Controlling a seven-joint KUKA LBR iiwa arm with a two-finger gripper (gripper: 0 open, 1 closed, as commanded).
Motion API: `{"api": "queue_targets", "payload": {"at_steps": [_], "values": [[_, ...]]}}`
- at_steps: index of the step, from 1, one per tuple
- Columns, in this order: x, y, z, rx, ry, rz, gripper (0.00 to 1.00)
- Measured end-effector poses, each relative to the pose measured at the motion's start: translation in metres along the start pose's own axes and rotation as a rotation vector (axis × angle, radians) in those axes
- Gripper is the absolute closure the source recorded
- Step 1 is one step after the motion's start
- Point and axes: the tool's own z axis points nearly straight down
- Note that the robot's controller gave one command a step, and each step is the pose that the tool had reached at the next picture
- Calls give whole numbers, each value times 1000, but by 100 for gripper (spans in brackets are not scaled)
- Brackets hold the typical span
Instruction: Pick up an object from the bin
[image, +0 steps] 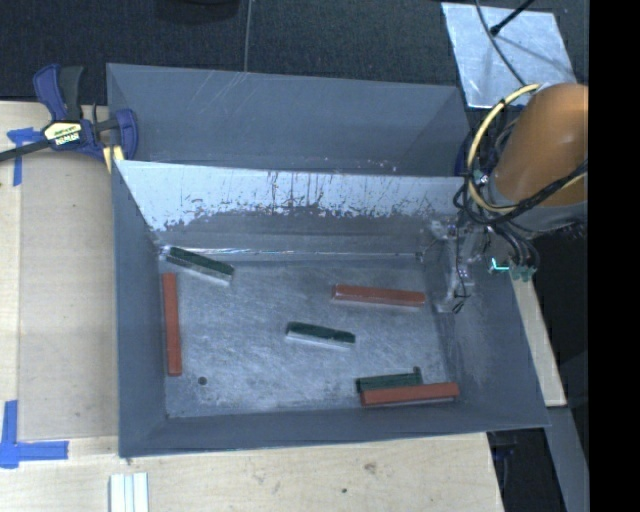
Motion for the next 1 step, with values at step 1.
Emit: {"api": "queue_targets", "payload": {"at_steps": [1], "values": [[6, 41, 90, 0, -3, -293, 0]]}}
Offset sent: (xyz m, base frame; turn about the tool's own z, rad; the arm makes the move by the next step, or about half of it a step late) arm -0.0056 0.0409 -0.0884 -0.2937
